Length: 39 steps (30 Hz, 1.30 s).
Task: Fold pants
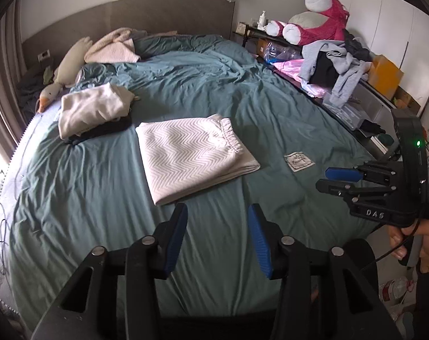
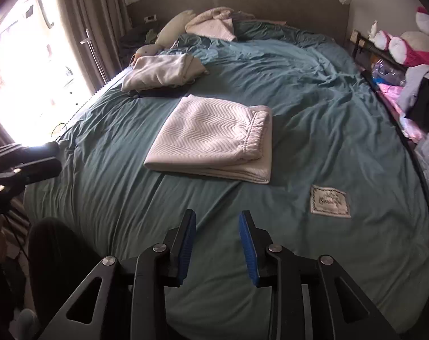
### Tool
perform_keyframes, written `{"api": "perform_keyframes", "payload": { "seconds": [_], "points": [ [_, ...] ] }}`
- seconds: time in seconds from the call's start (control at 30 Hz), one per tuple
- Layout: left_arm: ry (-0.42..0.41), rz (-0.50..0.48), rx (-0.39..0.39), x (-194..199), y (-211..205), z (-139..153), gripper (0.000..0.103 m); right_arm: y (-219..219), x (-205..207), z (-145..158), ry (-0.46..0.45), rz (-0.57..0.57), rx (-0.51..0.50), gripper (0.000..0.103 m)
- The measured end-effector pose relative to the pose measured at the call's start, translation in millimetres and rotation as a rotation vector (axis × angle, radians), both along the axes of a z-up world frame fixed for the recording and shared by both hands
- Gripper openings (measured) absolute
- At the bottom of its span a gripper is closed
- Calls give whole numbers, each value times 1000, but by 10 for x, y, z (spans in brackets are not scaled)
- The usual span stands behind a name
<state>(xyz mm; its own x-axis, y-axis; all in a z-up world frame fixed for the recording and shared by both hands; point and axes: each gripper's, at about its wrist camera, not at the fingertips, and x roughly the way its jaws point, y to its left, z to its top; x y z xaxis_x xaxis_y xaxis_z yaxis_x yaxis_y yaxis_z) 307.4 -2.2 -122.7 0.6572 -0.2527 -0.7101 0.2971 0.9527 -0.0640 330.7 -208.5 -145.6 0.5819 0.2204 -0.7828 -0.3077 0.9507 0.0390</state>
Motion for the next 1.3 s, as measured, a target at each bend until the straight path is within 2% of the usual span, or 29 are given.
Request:
{"api": "perform_keyframes", "payload": {
  "seconds": [0.03,0.07,0.13,0.2,0.27,0.4,0.5,0.57,0.77,1.0,1.3],
  "points": [
    [-25,3,8,-144,-27,67,55,14,-144,29,-8,-1,-5,103],
    [-64,11,16,-312,-53,141,70,8,-279,60,-21,-8,-5,103],
    [-144,42,28,-575,-85,241,85,-13,-556,131,-49,-20,12,103],
    [-225,78,42,-871,-120,305,86,-35,-809,192,-64,-19,37,103],
    [-272,91,55,-1132,-151,340,88,-53,-1038,234,-75,-31,54,103],
    [-276,112,71,-1526,-188,408,93,-47,-1539,359,-108,-34,80,103],
    [-315,117,43,-1769,-190,507,93,-22,-1852,458,-141,-31,81,103],
    [-313,119,15,-1930,-191,579,103,-18,-2061,519,-159,-38,91,103],
    [-269,130,16,-2281,-262,677,103,35,-2524,712,-189,-43,104,103],
    [-292,118,50,-2682,-374,755,103,-22,-3037,952,-224,-55,108,103],
    [-310,120,49,-2994,-444,805,103,-120,-3438,1197,-264,-33,110,103]
  ]
}}
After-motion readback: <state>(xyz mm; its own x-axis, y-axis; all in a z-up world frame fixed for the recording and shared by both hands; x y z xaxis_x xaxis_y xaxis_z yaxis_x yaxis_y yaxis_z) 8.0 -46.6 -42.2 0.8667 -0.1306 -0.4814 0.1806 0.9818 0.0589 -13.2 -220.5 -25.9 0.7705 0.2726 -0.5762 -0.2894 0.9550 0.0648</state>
